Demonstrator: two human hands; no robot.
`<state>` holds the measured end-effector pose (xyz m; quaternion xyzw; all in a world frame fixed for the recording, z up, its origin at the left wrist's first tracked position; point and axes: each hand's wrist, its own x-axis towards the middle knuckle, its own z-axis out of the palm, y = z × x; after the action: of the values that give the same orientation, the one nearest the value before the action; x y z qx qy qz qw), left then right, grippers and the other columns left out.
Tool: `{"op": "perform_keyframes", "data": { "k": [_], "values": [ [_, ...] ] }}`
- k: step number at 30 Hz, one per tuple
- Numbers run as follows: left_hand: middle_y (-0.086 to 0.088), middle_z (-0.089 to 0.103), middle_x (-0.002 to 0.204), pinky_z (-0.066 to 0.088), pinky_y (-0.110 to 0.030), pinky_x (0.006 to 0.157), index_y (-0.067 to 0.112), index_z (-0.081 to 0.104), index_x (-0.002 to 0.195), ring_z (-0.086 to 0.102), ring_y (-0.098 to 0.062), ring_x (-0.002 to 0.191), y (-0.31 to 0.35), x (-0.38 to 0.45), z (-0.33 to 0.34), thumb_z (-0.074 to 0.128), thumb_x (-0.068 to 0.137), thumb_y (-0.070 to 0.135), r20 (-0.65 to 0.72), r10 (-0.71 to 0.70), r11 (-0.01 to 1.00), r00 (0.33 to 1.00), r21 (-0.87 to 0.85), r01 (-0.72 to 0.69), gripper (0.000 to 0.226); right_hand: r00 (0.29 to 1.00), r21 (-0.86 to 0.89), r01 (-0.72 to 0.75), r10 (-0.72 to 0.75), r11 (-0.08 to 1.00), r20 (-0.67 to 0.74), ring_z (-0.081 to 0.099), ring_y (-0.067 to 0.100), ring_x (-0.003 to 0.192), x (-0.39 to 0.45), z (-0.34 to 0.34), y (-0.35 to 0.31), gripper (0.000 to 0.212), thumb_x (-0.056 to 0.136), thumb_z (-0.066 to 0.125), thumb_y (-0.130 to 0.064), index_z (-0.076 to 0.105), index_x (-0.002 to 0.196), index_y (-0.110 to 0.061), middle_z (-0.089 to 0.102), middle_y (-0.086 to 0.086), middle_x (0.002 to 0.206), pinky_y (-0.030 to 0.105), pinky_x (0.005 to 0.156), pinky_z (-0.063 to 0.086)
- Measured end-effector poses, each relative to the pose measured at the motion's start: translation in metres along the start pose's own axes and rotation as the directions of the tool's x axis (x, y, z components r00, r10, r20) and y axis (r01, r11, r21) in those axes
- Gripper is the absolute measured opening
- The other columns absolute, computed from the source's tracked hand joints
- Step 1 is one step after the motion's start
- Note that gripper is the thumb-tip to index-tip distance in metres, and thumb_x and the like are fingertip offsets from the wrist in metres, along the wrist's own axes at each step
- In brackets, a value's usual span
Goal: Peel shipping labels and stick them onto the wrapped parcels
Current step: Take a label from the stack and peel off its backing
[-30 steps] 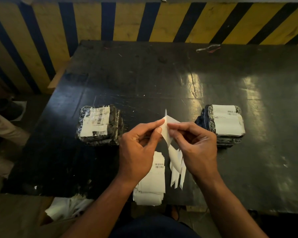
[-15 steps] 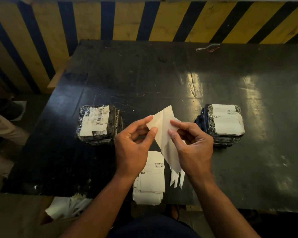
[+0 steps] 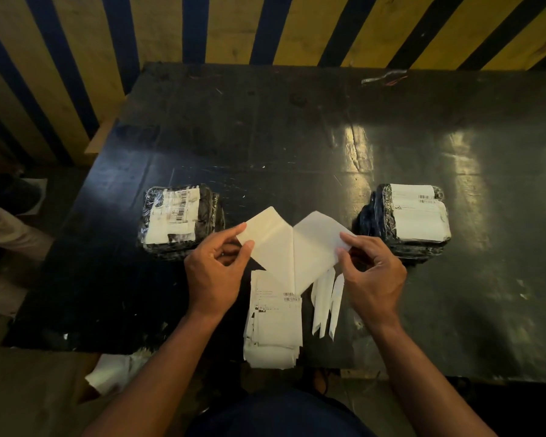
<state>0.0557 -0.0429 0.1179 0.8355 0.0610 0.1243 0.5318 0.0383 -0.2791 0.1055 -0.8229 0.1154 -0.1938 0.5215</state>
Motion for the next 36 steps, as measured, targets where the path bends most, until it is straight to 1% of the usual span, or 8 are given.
{"op": "perform_keyframes", "data": {
  "k": [5, 10, 14, 19, 22, 26, 31, 36],
  "values": [
    [0.004, 0.073, 0.11, 0.059, -0.013, 0.07, 0.027, 0.069, 0.125, 0.072, 0.004, 0.087, -0.024, 0.009, -0.01, 0.08, 0.088, 0.015, -0.002, -0.01, 0.997, 1.0, 0.079, 0.01, 0.04, 0.999, -0.134, 0.033, -0.033, 0.99, 0.004, 0.067, -0.003, 0.087, 0.002, -0.01, 0.022, 0.028, 0.088, 0.079, -0.008, 0.076, 0.116, -0.009, 0.07, -0.007, 0.105, 0.001, 0.081, 0.049],
    [0.001, 0.072, 0.11, 0.059, -0.011, 0.071, 0.019, 0.071, 0.127, 0.072, -0.002, 0.088, -0.043, 0.016, -0.02, 0.079, 0.088, 0.014, 0.02, -0.007, 0.987, 1.0, 0.158, 0.004, 0.04, 1.0, -0.232, 0.009, -0.015, 0.973, -0.026, 0.067, 0.011, 0.084, 0.007, -0.022, 0.046, 0.027, 0.085, 0.079, -0.003, 0.077, 0.112, -0.007, 0.072, 0.001, 0.104, -0.003, 0.082, 0.044],
    [0.003, 0.072, 0.109, 0.058, -0.011, 0.071, 0.02, 0.071, 0.126, 0.071, 0.0, 0.086, -0.049, 0.014, -0.019, 0.08, 0.088, 0.012, 0.022, -0.034, 0.988, 0.999, 0.152, 0.03, 0.04, 0.998, -0.262, -0.034, 0.02, 0.965, -0.055, 0.066, 0.015, 0.078, 0.011, -0.031, 0.064, 0.029, 0.084, 0.077, 0.001, 0.077, 0.112, -0.005, 0.072, 0.004, 0.101, -0.002, 0.079, 0.045],
    [-0.001, 0.076, 0.108, 0.062, -0.019, 0.074, 0.022, 0.072, 0.125, 0.074, -0.006, 0.089, -0.05, 0.007, -0.006, 0.08, 0.088, 0.013, 0.06, -0.069, 0.993, 0.996, 0.1, 0.062, 0.039, 0.998, -0.295, -0.064, 0.059, 0.953, -0.025, 0.063, 0.008, 0.077, 0.003, -0.033, 0.077, 0.03, 0.085, 0.075, 0.002, 0.077, 0.113, -0.007, 0.07, 0.002, 0.101, -0.002, 0.077, 0.044],
    [0.001, 0.076, 0.106, 0.061, -0.018, 0.075, 0.021, 0.073, 0.126, 0.074, -0.004, 0.087, -0.046, 0.001, 0.005, 0.08, 0.088, 0.013, 0.092, -0.067, 0.994, 0.994, 0.091, 0.058, 0.039, 0.998, -0.342, -0.054, 0.064, 0.938, 0.019, 0.065, 0.011, 0.074, -0.005, -0.027, 0.092, 0.029, 0.085, 0.076, -0.001, 0.076, 0.112, -0.011, 0.07, 0.001, 0.098, 0.005, 0.075, 0.048],
    [0.002, 0.076, 0.104, 0.061, -0.017, 0.075, 0.021, 0.072, 0.127, 0.074, -0.004, 0.086, -0.043, -0.005, 0.016, 0.08, 0.088, 0.013, 0.124, -0.076, 0.994, 0.989, 0.082, 0.066, 0.04, 0.988, -0.387, -0.106, 0.14, 0.916, 0.06, 0.065, 0.01, 0.075, -0.017, -0.015, 0.113, 0.028, 0.086, 0.077, -0.005, 0.075, 0.113, -0.013, 0.069, 0.0, 0.1, 0.024, 0.074, 0.057],
    [0.002, 0.075, 0.11, 0.06, -0.016, 0.075, 0.02, 0.071, 0.13, 0.073, -0.003, 0.089, -0.039, -0.014, 0.025, 0.079, 0.088, 0.015, 0.165, -0.092, 0.993, 0.982, 0.09, 0.078, 0.043, 0.942, -0.49, -0.195, 0.301, 0.849, 0.146, 0.062, 0.008, 0.075, -0.027, 0.005, 0.146, 0.028, 0.087, 0.075, -0.007, 0.074, 0.114, -0.013, 0.069, 0.0, 0.107, 0.025, 0.078, 0.056],
    [0.002, 0.073, 0.112, 0.058, -0.012, 0.075, 0.02, 0.069, 0.132, 0.071, -0.001, 0.091, -0.034, -0.021, 0.033, 0.079, 0.088, 0.015, 0.194, -0.079, 0.993, 0.978, 0.097, 0.062, 0.044, 0.867, -0.541, -0.277, 0.449, 0.794, 0.216, 0.07, 0.018, 0.1, -0.031, 0.017, 0.161, 0.034, 0.092, 0.071, -0.011, 0.07, 0.126, -0.017, 0.067, 0.003, 0.13, 0.035, 0.092, 0.059]
  ]
}}
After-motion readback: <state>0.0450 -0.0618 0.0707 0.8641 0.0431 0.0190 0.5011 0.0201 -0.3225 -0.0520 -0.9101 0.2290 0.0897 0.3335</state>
